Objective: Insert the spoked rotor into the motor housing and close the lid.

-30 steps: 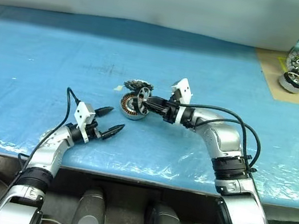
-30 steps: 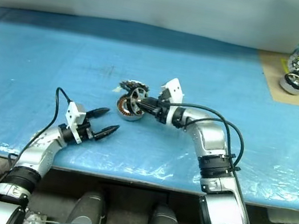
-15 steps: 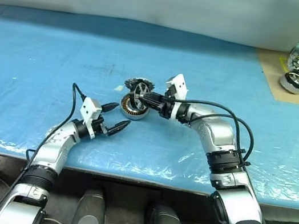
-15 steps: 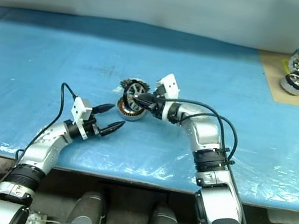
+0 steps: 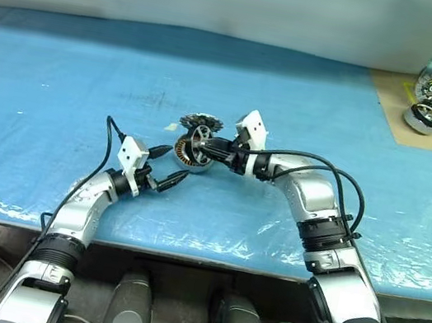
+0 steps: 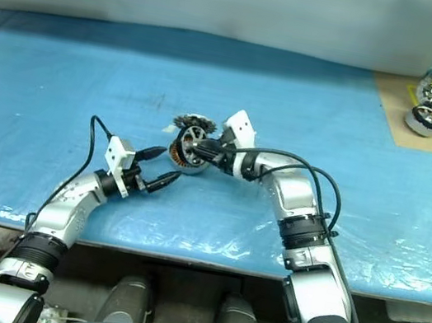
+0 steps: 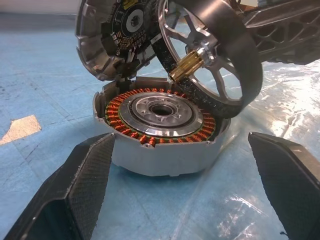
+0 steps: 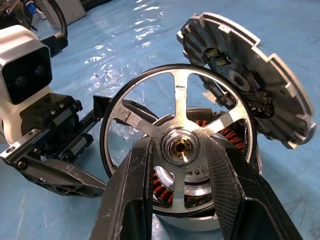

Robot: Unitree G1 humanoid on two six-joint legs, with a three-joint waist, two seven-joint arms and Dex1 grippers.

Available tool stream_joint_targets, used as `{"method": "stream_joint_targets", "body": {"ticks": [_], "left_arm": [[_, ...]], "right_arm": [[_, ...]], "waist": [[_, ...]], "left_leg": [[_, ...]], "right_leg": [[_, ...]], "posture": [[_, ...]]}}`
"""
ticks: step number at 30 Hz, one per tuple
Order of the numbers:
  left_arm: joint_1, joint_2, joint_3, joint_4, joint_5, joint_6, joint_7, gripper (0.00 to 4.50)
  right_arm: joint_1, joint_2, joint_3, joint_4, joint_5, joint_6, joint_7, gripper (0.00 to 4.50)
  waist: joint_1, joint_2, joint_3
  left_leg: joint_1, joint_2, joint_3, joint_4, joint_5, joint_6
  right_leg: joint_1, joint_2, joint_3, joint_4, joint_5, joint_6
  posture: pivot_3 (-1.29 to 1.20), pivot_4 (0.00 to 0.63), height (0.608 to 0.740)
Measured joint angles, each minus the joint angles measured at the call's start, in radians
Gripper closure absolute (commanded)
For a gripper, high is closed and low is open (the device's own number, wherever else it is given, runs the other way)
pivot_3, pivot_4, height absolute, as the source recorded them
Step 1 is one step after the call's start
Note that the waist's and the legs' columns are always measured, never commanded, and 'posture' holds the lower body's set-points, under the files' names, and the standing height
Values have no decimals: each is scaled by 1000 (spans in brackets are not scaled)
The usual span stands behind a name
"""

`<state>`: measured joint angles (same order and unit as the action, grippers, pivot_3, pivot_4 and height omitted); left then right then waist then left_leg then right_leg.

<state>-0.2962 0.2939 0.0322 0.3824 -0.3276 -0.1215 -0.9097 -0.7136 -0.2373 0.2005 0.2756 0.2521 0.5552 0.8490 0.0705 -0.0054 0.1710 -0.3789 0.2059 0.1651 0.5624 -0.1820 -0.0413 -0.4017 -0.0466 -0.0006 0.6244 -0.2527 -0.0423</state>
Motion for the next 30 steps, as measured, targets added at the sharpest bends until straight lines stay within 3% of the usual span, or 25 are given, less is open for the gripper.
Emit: {"method": "stream_joint_targets", "body": {"ticks": [14, 30], "left_arm": [[9, -14, -5, -23, 2, 15, 21, 0], [28, -1, -6, -40, -1, 16, -2, 0]], "right_arm": [[-46, -26, 12, -63, -23, 16, 25, 3216], [-38, -34, 86, 23, -125, -120, 31, 3216]], "waist": [[0, 0, 0], [-1, 0, 0]], "left_leg": [[0, 0, 0, 0, 0, 0], [0, 0, 0, 1, 0, 0]], "right_leg": [[0, 0, 0, 0, 0, 0], [0, 0, 0, 2, 0, 0]], "posture": [[0, 150, 740], [0, 150, 740]]}}
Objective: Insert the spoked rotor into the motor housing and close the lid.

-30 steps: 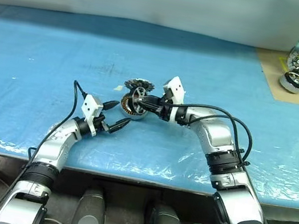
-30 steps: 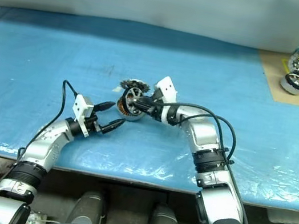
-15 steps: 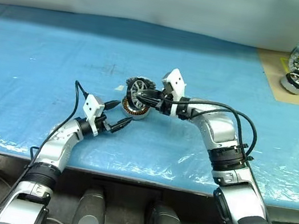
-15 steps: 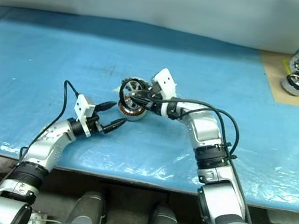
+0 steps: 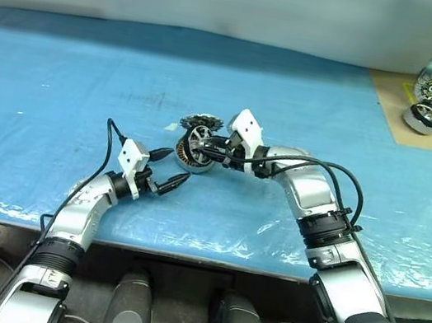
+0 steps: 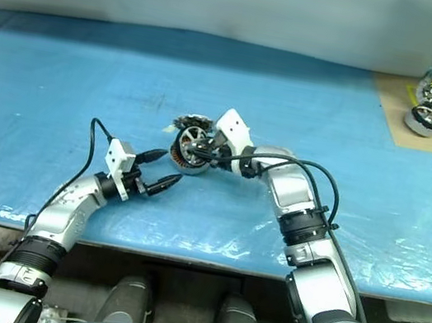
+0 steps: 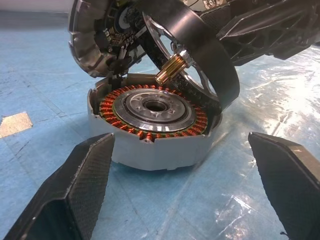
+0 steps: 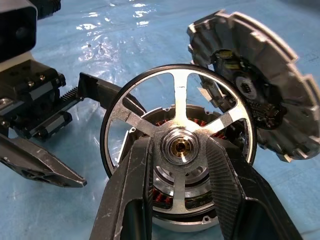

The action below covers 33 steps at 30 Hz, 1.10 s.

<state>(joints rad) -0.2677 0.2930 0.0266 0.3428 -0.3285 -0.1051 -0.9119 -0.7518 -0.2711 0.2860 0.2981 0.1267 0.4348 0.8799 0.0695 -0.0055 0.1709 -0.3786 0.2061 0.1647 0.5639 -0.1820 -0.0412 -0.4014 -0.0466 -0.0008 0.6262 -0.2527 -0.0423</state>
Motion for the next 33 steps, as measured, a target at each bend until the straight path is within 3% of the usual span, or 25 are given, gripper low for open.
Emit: {"method": "stream_joint_targets", "body": {"ticks": [6, 7, 11, 21, 24, 31, 33], "left_arm": [[-6, 0, 0, 0, 0, 4, 1, 0], [-7, -1, 0, 0, 0, 5, 1, 0], [-10, -2, -1, 3, 0, 5, 4, 0], [-25, -2, -1, 46, 0, -10, -2, 0], [-9, -2, -1, 31, 0, -10, 0, 0], [18, -4, -4, -15, 0, -4, 5, 0], [16, -4, -4, -14, 0, -4, 5, 0]], "right_arm": [[0, -7, 12, 0, -15, -17, 13, 3216], [0, -7, 14, 0, -16, -20, 13, 2568], [9, -6, 40, 18, -51, -16, 2, 1372], [11, 6, -47, -6, 33, 60, 24, 1372], [11, 16, -78, -15, 57, 76, 18, 1956], [11, 60, -69, -9, 52, 73, -18, 4400], [11, 84, -64, 17, 38, 56, -46, 4458]], "waist": [[0, 0, 0], [0, 0, 0], [0, 0, 0], [1, 0, 0], [0, 0, 0], [0, 0, 0], [0, 0, 0]], "left_leg": [[0, 0, 0, 1, 0, 0], [0, 0, 0, 1, 0, 0], [0, 0, 0, 1, 0, 0], [-1, 0, 0, 0, 0, 0], [0, 0, 0, 0, 0, 0], [-1, 0, 0, 1, 0, 0], [-1, 0, 0, 0, 0, 0]], "right_leg": [[1, 0, 0, 0, 0, 0], [1, 0, 0, 0, 0, 0], [0, 0, 0, 0, 0, 0], [0, 0, 0, 0, 0, 0], [0, 0, 0, 0, 0, 0], [0, 0, 0, 0, 0, 0], [0, 0, 0, 0, 0, 0]], "posture": [[0, 150, 740], [0, 150, 740], [0, 150, 740], [0, 150, 740], [0, 150, 740], [0, 150, 740], [0, 150, 740]]}}
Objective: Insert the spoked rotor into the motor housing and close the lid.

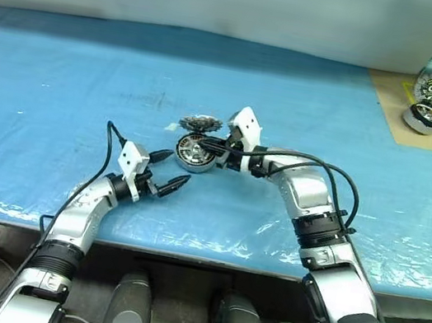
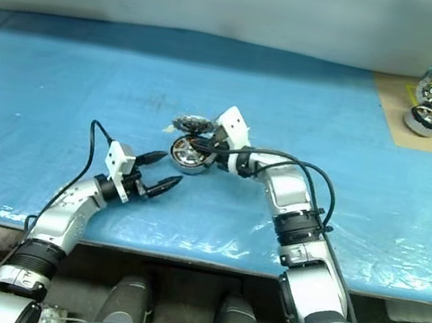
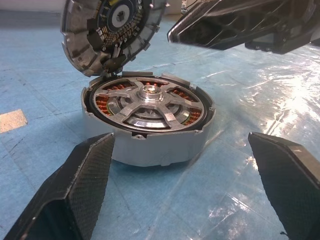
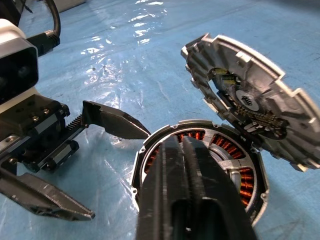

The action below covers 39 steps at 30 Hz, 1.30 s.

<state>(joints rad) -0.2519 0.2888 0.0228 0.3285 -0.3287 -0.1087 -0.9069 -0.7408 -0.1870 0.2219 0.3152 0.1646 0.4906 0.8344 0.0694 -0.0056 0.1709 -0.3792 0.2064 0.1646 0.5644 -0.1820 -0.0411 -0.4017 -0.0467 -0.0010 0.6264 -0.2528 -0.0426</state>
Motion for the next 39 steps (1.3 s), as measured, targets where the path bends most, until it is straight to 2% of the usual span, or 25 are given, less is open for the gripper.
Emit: {"method": "stream_joint_targets", "body": {"ticks": [11, 24, 29, 33, 39], "left_arm": [[-18, 0, 3, 27, 0, -6, 0, 0], [-20, 9, 41, 33, -19, -2, -3, 0], [27, 49, 81, 12, -49, 1, -22, 0], [23, 40, 95, -13, -80, 41, -8, 0], [-38, 38, 96, -23, -84, 79, 6, 0]], "right_arm": [[-52, 85, 3, 213, -73, -95, -133, 4458], [-20, 65, 4, 182, -89, -139, -104, 4458], [53, -16, -80, 68, 9, -37, -33, 4458], [58, -70, -144, 11, 54, 17, -26, 4458], [64, -76, -186, 91, 33, 1, -143, 4458]], "waist": [[-1, 0, 0], [-1, 0, 0], [2, 0, 0], [4, 0, 0], [1, 0, 0]], "left_leg": [[0, 0, 0, 0, 0, 0], [1, 0, 0, 0, 0, 0], [0, 0, 0, 0, 0, 0], [0, 0, 0, 0, 0, 0], [0, -1, 0, 1, 0, 0]], "right_leg": [[0, 0, 0, 1, 0, 0], [0, 0, 0, 0, 0, 0], [0, 0, 0, -1, 0, 0], [1, 0, -1, 0, 0, 0], [0, 0, 0, 0, 0, 0]], "posture": [[0, 150, 740], [0, 150, 740], [0, 150, 740], [0, 150, 740], [0, 150, 740]]}}
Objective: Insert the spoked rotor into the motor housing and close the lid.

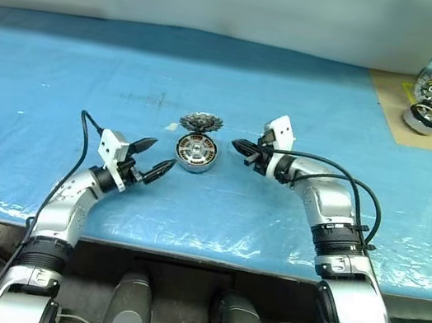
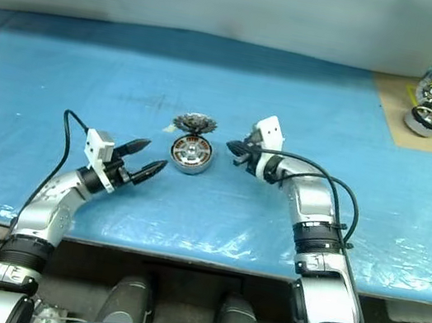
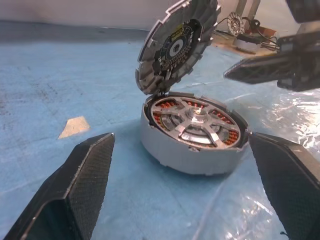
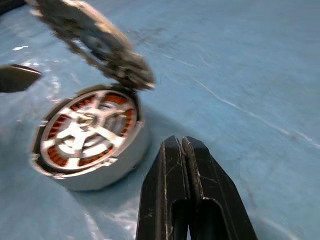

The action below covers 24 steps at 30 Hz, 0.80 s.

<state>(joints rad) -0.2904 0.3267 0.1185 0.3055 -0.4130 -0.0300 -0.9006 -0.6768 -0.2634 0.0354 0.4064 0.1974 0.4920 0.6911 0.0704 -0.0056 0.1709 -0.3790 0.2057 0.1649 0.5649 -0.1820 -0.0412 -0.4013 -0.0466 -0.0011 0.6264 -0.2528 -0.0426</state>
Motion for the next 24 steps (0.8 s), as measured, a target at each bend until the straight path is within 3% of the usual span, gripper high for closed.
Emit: {"method": "stream_joint_targets", "body": {"ticks": [5, 11, 24], "left_arm": [[-44, 0, -1, 0, 2, 13, 7, 0], [-43, 0, -1, 9, 4, 10, -10, 0], [44, 20, 0, -13, 1, 31, -33, 0]], "right_arm": [[-127, 40, -75, 177, -7, -70, -150, 4458], [-277, 99, -100, 282, -1, -157, -160, 4458], [-318, 160, 32, 243, -6, -149, 137, 4458]], "waist": [[-7, 0, 0], [-3, 0, 0], [0, 0, 0]], "left_leg": [[-1, -1, 1, 0, 0, 0], [-2, 0, 1, -1, 0, 0], [-5, 1, 0, 1, 0, 0]], "right_leg": [[-2, 0, 1, 0, 0, 0], [-3, 2, -1, 0, 0, 0], [-4, 0, -3, 2, 0, 0]], "posture": [[0, 150, 740], [0, 150, 740], [0, 150, 740]]}}
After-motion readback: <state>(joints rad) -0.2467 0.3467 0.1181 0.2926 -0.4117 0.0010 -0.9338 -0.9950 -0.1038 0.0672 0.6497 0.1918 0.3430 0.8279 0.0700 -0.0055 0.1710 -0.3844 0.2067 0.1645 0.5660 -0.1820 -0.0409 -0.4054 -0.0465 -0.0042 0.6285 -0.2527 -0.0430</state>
